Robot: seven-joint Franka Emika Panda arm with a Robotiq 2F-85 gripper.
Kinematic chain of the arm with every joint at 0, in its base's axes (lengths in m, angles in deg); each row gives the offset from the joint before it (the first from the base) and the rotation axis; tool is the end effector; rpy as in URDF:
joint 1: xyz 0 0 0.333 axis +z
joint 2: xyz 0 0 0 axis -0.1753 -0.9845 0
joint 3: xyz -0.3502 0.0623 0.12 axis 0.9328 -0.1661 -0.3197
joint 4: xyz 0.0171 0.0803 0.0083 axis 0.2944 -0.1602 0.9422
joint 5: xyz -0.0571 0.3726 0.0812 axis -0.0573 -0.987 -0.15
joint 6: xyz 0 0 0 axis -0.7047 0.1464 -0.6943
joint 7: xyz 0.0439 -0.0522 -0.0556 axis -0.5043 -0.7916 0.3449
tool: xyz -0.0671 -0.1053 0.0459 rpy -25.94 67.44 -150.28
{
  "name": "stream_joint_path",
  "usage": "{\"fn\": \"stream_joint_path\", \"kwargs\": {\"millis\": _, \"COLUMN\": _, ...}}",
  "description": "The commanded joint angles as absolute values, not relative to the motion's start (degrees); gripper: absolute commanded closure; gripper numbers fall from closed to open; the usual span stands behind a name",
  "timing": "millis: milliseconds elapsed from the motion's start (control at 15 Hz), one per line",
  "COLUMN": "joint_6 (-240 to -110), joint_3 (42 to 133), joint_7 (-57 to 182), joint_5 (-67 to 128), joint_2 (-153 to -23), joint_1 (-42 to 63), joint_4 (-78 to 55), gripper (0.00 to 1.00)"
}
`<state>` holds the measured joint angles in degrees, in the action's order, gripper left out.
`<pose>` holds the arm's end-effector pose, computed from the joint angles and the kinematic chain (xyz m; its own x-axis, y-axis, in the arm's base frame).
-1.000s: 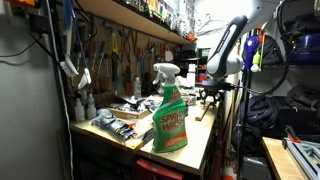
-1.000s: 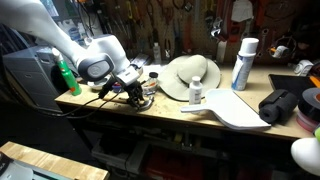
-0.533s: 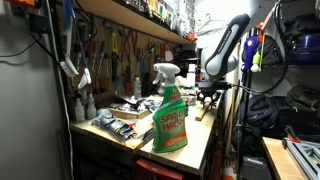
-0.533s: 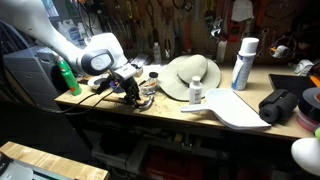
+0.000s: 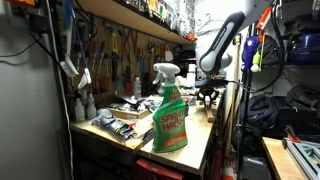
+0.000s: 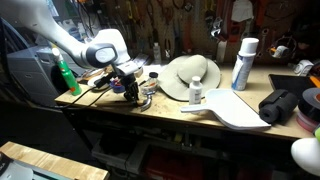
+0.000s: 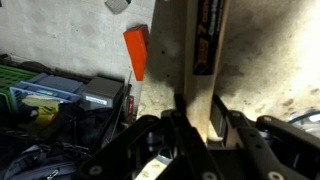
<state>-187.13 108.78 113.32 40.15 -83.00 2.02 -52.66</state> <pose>0.4463 -0.2876 0.3007 0.2228 -0.9583 0.1792 -0.9727 -0.2061 0.1070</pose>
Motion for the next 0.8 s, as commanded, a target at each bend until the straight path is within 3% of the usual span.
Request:
{"fn": "stream_joint_path", "kwargs": {"millis": 0, "joint_6": -180.7, "joint_3": 107.2, "joint_7": 112.2, "joint_5": 36.9, "joint_2": -83.6, "joint_1": -0.5, "joint_4": -48.3, "gripper": 0.92}}
{"fn": "stream_joint_path", "kwargs": {"millis": 733, "joint_6": -177.2, "joint_3": 107.4, "joint_7": 112.7, "joint_5": 33.0, "joint_2": -81.7, "joint_1": -4.0, "joint_4": -43.2, "gripper": 0.92}}
